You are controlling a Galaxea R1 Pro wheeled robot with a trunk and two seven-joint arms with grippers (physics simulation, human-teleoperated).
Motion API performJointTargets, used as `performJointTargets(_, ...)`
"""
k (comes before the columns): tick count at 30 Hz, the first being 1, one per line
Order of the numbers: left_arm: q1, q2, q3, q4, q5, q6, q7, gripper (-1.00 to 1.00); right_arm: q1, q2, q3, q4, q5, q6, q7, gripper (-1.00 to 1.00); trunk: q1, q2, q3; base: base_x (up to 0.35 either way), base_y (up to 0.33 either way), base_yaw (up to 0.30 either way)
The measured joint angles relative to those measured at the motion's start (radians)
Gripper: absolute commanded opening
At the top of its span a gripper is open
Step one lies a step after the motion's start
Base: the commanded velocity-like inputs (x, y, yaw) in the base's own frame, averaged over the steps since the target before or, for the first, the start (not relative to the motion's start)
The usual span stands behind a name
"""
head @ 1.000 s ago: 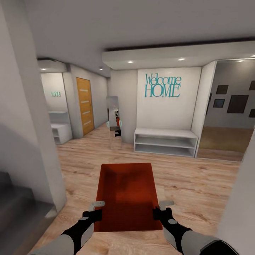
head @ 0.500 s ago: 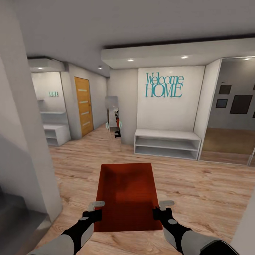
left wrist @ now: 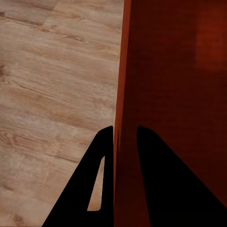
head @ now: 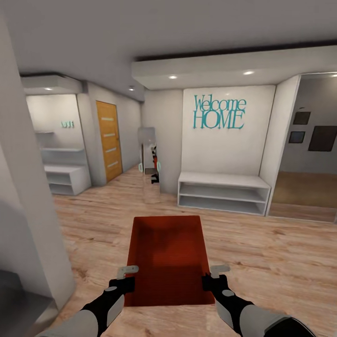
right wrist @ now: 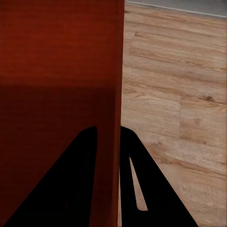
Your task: Move the two storage containers from the living room to the garage. In the garage, place one container on the floor and stack the other container on top of it (either order is fine).
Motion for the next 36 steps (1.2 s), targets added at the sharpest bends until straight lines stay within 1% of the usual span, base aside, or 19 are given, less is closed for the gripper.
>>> performJointTargets(36,0.000,0.000,-0.001,0.000,0.002,0.000,0.000,-1.00,0.000,0.000,0.000,-0.001,0.000,0.001,0.000,-1.00,0.000,0.000,0.000,0.322,0.000,0.000)
